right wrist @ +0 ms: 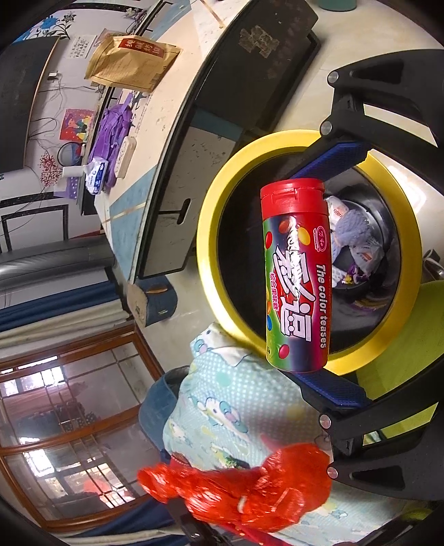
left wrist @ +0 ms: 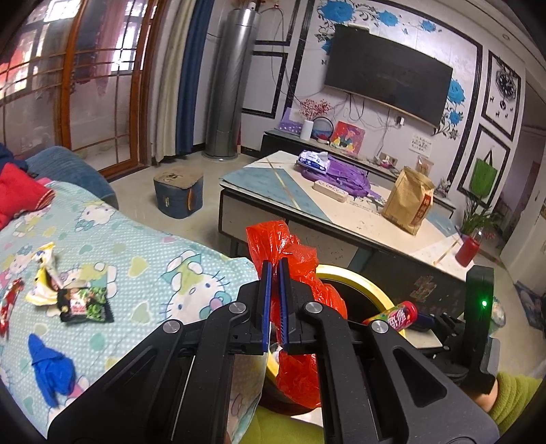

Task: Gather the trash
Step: 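Carry the red plastic bag and candy tube in both tools over the bin, then open the left tool to drop the red plastic bag into the bin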

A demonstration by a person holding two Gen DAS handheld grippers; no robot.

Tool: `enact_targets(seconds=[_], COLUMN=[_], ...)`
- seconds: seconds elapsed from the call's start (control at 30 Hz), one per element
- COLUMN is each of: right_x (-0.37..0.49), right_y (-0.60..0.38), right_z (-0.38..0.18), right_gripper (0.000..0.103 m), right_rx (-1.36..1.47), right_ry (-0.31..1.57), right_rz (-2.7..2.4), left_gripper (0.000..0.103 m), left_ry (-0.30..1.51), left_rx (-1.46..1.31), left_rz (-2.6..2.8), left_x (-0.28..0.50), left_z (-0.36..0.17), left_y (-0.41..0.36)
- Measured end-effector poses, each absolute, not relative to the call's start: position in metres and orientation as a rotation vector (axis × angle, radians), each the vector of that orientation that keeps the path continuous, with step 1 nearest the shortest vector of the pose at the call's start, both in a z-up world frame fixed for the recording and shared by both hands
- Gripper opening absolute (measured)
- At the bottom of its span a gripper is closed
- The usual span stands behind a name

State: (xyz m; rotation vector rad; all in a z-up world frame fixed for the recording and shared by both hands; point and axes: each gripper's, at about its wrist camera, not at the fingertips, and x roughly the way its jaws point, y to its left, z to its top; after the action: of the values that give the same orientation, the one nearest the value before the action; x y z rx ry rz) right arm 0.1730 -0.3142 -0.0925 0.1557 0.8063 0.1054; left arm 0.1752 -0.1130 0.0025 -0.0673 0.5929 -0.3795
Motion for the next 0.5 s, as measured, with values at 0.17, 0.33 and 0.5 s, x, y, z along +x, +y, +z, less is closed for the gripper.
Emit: enact_targets(seconds=[0.17,0.33,0.5], right_x=[0.178,0.182,0.186], right_y=[-0.317,-0.322,-0.324], right_z=[-0.101,-0.108,-0.114], right_gripper=[0.094,0.095,0.097], right_rx=[0.16,0.176,0.182], right_ry=[0.832,0.858,0.879], right_rz=[0.092,0.081,0.069], left_gripper=[0.001,0.002,0.002], left_ry=[0.603,0.62,0.648], left_rx=[-0.044,-0.02,0.01], left_rz=[-0.384,-0.384,-0.383], left_x=[0.19,0.206,0.222], left_z=[-0.005,-0.013,-0.024], left_y=[-0.13,-0.148,-0.166])
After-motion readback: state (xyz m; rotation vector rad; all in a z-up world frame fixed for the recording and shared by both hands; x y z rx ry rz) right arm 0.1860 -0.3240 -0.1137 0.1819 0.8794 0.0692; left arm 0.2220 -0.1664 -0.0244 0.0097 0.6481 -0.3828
